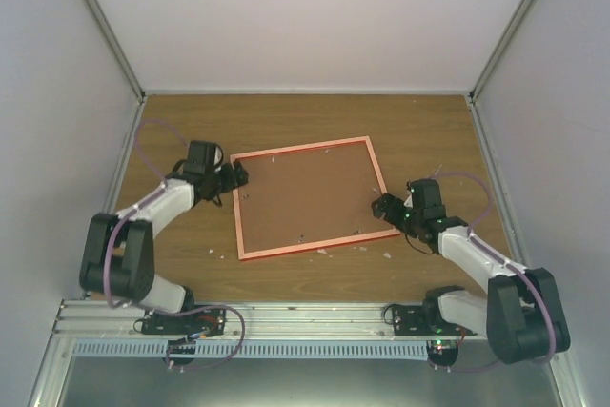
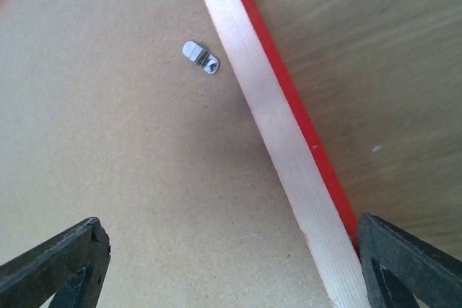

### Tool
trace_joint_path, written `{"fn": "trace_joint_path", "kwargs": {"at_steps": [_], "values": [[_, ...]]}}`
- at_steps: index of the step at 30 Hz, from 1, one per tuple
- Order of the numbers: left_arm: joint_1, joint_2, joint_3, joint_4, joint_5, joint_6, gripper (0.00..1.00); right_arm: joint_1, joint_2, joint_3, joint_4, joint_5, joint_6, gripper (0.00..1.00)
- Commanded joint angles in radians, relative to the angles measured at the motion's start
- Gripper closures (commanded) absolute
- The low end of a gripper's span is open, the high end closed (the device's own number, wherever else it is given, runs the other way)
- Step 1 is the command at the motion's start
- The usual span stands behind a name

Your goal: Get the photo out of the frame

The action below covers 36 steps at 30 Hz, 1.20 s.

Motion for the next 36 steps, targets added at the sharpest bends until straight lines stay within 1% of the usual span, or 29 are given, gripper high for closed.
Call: {"fn": "trace_joint_path", "kwargs": {"at_steps": [1,5,7,10,14,19,24,28,31,36], "values": [[0.016,0.14,0.141,0.028,-0.04,0.086,0.07,0.063,-0.064,-0.033,-0.03,-0.03,0.105,0.06],[0.017,0.285,0.312,0.017,-0.038,0.159,0.05,0.081,-0.15,-0.042,-0.147,0.085,0.136,0.01],[0.017,0.354,0.391,0.001,-0.043,0.213,0.04,0.08,-0.176,-0.039,-0.195,0.109,0.123,0.0],[0.016,0.445,0.493,-0.018,-0.043,0.274,0.03,0.086,-0.185,-0.06,-0.203,0.047,0.106,0.0],[0.017,0.542,0.592,-0.042,-0.028,0.313,0.03,0.119,-0.195,-0.11,-0.18,-0.04,0.127,0.0],[0.016,0.615,0.676,-0.035,0.001,0.339,0.02,0.163,-0.215,-0.131,-0.163,-0.084,0.147,0.0],[0.018,0.706,0.803,-0.092,0.004,0.374,0.01,0.168,-0.192,-0.144,-0.118,-0.133,0.164,0.0],[0.017,0.756,0.85,-0.099,0.019,0.405,0.01,0.171,-0.231,-0.155,-0.121,-0.092,0.167,0.0],[0.017,0.801,0.887,-0.146,0.039,0.408,0.02,0.171,-0.21,-0.143,-0.094,-0.077,0.164,0.0],[0.017,0.772,0.812,-0.128,0.032,0.406,0.03,0.171,-0.124,-0.098,-0.038,-0.069,0.147,0.0]]}}
